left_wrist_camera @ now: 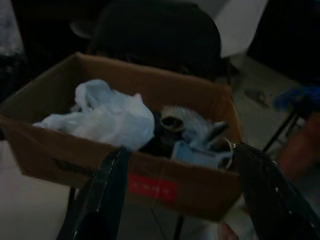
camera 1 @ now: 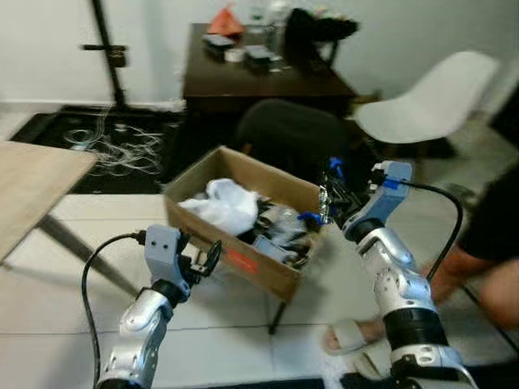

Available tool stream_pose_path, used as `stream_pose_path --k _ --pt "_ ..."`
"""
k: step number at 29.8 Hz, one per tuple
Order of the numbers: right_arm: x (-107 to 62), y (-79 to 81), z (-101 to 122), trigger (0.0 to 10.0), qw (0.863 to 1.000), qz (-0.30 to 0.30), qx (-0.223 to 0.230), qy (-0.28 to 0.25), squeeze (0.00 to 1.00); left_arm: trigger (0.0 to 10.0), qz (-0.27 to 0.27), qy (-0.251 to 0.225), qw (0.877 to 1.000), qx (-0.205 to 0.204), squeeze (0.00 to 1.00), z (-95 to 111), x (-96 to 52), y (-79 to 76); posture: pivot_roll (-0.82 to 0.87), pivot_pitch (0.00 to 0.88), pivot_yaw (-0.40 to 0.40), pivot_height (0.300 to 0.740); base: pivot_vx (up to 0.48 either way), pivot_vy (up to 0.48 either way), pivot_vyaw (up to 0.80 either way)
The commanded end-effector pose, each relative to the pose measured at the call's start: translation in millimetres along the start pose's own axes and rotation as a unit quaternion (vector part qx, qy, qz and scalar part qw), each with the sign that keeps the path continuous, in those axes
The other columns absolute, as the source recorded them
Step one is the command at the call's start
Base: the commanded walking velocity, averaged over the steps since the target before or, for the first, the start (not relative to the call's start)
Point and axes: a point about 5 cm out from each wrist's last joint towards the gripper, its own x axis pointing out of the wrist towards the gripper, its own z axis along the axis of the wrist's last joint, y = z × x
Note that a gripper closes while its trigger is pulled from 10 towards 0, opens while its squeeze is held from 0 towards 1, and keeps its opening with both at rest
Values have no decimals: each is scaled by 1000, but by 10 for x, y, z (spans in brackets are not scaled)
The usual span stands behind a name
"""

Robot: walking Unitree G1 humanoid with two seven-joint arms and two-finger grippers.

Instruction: Picking trash to rubbish bin

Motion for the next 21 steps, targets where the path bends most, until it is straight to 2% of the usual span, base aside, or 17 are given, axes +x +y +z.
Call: stream_pose_path --k 1,7,20,21 --pt "-1 5 -17 10000 1000 -1 -3 0 0 10000 6 13 1000 -8 0 -67 -40 16 -109 185 13 740 0 0 0" --pt "19 11 1 10000 1000 -1 -6 -2 0 10000 14 8 1000 -3 0 -49 -36 51 -109 184 13 740 183 0 0" --pt "14 -26 9 10000 1000 -10 -9 -4 0 10000 4 8 1000 -4 0 -56 -16 17 -117 183 15 740 362 0 0" --pt "16 -38 7 10000 1000 -14 -13 -1 0 10000 3 8 1000 -5 0 -55 -10 13 -119 181 16 740 386 0 -800"
